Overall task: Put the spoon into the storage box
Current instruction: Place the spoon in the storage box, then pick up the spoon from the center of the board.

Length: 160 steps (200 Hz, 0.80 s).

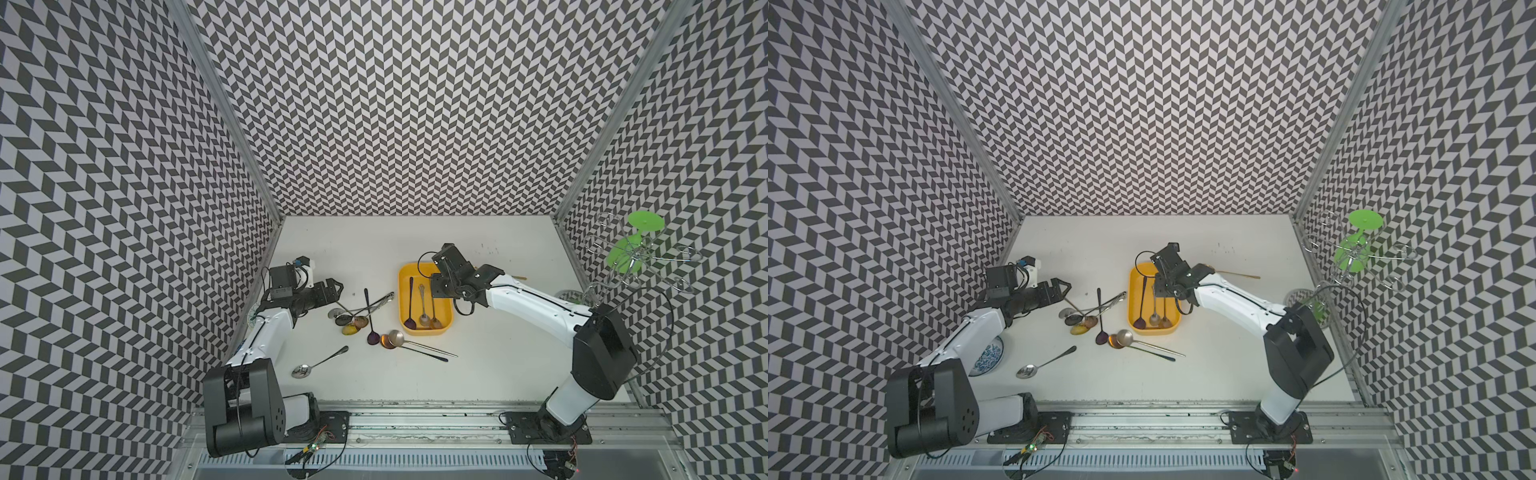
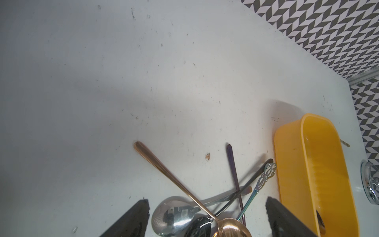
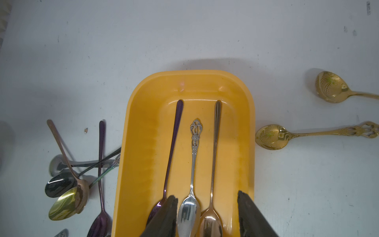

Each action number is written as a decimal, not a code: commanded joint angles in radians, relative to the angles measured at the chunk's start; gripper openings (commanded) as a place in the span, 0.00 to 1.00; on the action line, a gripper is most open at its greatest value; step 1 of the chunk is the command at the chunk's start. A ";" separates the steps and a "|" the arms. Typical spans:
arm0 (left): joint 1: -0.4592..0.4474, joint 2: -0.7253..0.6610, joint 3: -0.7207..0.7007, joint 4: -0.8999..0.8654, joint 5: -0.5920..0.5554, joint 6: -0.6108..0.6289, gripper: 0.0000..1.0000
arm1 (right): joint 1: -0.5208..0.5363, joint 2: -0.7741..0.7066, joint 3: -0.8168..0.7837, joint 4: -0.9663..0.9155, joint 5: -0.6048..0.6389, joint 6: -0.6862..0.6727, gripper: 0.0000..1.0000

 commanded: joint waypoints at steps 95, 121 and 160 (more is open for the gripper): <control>0.042 0.131 -0.024 0.073 0.052 -0.131 0.73 | -0.183 -0.309 -0.175 0.036 0.080 -0.149 0.67; 0.040 0.142 -0.018 0.050 0.043 -0.148 0.68 | -0.229 -0.396 -0.218 0.050 0.116 -0.186 0.80; 0.032 0.171 -0.017 0.043 0.034 -0.186 0.59 | -0.234 -0.556 -0.360 0.176 0.210 -0.288 0.92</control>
